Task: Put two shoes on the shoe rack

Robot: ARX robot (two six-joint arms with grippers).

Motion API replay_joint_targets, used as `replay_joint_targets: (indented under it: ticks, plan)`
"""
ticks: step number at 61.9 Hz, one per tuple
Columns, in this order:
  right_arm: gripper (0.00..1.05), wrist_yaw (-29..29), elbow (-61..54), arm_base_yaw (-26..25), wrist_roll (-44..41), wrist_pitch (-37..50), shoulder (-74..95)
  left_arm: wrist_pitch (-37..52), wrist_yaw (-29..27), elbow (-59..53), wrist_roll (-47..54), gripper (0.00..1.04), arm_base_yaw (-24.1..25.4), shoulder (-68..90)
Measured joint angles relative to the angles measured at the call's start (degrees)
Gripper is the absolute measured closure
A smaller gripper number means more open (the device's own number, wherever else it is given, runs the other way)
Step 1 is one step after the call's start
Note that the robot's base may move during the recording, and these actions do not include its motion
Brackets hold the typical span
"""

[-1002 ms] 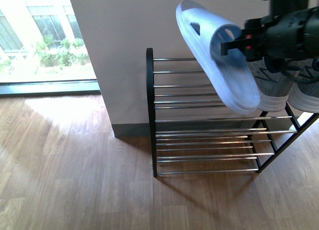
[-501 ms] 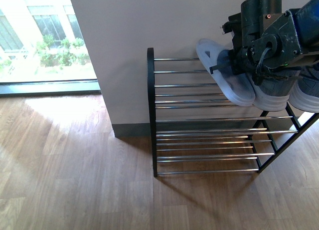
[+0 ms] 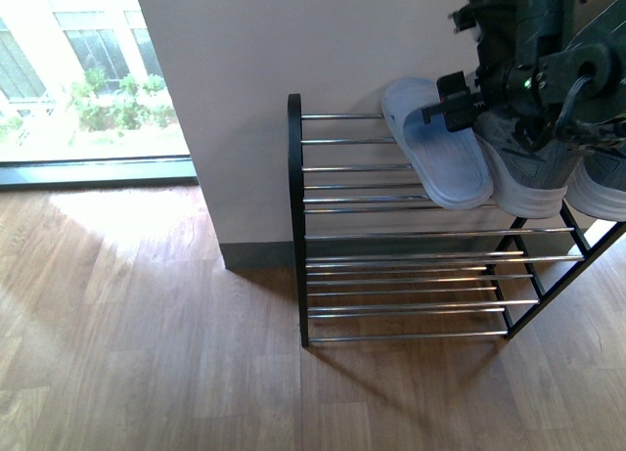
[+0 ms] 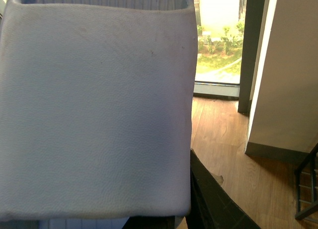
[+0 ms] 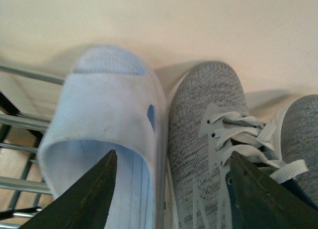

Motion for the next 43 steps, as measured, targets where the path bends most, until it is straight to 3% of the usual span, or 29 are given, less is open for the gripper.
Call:
replay_joint_targets:
  ticks: [12, 43]
  plan:
    - [0.08, -8.41, -11.93, -0.48, 3.63, 3.04, -12.09, 0.00, 0.00, 0.00, 0.00, 1.03, 0.00, 0.00]
    - [0.09, -36.11, -45.99, -11.93, 15.12, 8.98, -48.33, 0.00, 0.00, 0.00, 0.00, 1.03, 0.00, 0.00]
